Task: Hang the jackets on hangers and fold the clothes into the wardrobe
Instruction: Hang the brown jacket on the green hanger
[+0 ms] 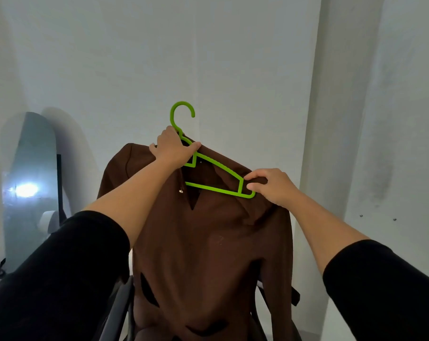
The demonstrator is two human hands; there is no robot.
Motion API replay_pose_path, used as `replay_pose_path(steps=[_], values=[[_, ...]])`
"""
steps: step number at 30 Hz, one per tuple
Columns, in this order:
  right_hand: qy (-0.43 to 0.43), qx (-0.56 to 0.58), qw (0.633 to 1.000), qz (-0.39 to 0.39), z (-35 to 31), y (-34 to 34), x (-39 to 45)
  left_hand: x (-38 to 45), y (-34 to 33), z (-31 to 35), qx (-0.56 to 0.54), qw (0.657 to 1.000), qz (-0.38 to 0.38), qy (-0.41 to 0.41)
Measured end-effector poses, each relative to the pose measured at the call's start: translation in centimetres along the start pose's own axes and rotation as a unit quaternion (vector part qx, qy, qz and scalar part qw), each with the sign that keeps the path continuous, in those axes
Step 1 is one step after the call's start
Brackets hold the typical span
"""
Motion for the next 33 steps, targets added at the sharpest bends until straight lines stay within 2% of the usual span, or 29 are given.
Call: replay_pose_path(steps=[5, 9, 14, 19, 22, 24, 27, 30, 33], values=[[-0.006, -0.022, 0.992, -0.121, 0.6, -0.8, 0.3, 0.2, -0.2, 0.3, 0.009, 0.999, -0.027, -0.031], [0.034, 0.043, 0.982, -0.181, -1.4, -1.4, -0.1, -0.4, -1.7, 1.3, -0.041, 0.981, -0.141, -0.124], [0.087, -0.051, 0.973, -0.208, -3.6, -3.2, 0.7, -1.9, -3.4, 2.3, -0.032, 0.944, -0.257, -0.207], [0.090, -0.153, 0.955, -0.235, -4.2, -5.0, 0.7, -2.5, -3.2, 2.5, -0.007, 0.923, -0.295, -0.247], [0.061, -0.271, 0.935, -0.220, -3.5, -5.8, 1.5, -2.7, -2.6, 2.8, 0.012, 0.918, -0.297, -0.262], [0.053, -0.381, 0.907, -0.169, -3.4, -5.8, 2.0, -2.8, -2.4, 2.7, 0.025, 0.916, -0.301, -0.265], [0.035, -0.475, 0.874, -0.098, -3.4, -5.2, 2.2, -2.9, -2.0, 2.4, 0.035, 0.915, -0.300, -0.267], [0.012, -0.514, 0.854, -0.075, -3.1, -4.9, 2.0, -2.8, -1.6, 2.1, 0.031, 0.920, -0.291, -0.262], [0.013, -0.476, 0.871, -0.124, -2.7, -4.9, 1.8, -2.4, -1.2, 1.8, 0.008, 0.930, -0.275, -0.244]])
Point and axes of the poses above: each hand's wrist, its own x-axis towards the middle knuckle, its own y-axis out of the back of the hand, z = x × y, the point moved 6 cm from there along x, towards the middle knuckle, and after that the axes turned 11 degrees about -z, right-handed, at the moved point
